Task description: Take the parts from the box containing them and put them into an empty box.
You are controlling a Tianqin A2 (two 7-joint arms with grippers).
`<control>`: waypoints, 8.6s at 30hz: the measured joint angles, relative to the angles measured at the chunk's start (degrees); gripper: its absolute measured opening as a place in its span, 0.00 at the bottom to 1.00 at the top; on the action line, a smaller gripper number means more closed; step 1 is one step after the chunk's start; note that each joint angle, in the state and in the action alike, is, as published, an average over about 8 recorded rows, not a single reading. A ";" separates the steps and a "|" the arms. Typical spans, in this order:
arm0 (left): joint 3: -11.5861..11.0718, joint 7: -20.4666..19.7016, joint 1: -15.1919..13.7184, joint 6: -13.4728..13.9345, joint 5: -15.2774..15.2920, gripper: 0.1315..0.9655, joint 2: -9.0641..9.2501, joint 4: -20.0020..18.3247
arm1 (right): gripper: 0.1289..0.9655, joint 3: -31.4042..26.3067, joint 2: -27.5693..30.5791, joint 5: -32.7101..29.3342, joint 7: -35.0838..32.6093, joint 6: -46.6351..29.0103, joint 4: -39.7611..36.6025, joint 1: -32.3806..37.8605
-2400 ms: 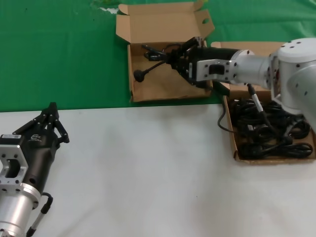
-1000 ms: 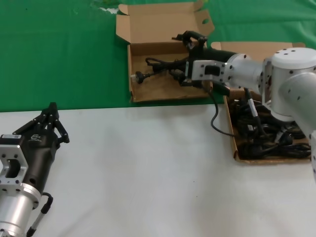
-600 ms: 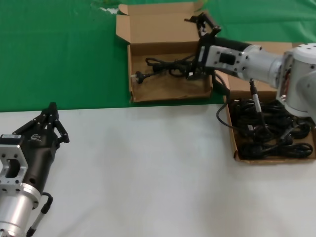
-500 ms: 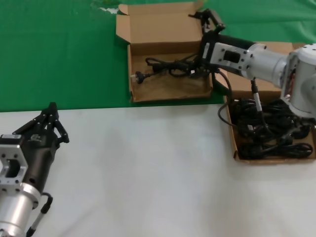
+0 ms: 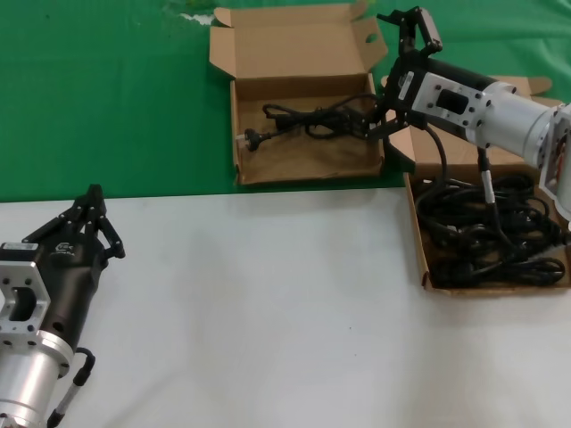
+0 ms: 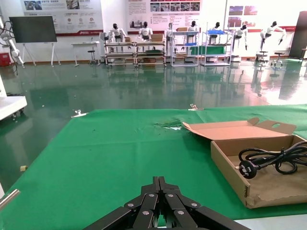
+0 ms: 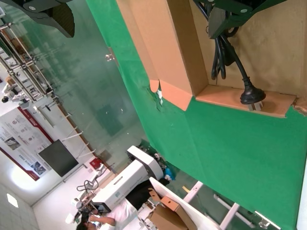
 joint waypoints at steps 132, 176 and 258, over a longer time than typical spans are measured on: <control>0.00 0.02 0.00 0.00 -0.01 1.00 0.00 0.00 | 1.00 10.99 5.51 6.68 53.01 36.95 62.39 -60.30; 0.00 0.01 0.00 0.00 -0.01 1.00 0.00 0.00 | 1.00 10.99 5.51 6.68 53.01 36.95 62.39 -60.30; 0.00 -0.01 0.00 0.00 -0.01 1.00 0.00 0.00 | 1.00 10.99 5.51 6.68 53.01 36.95 62.39 -60.30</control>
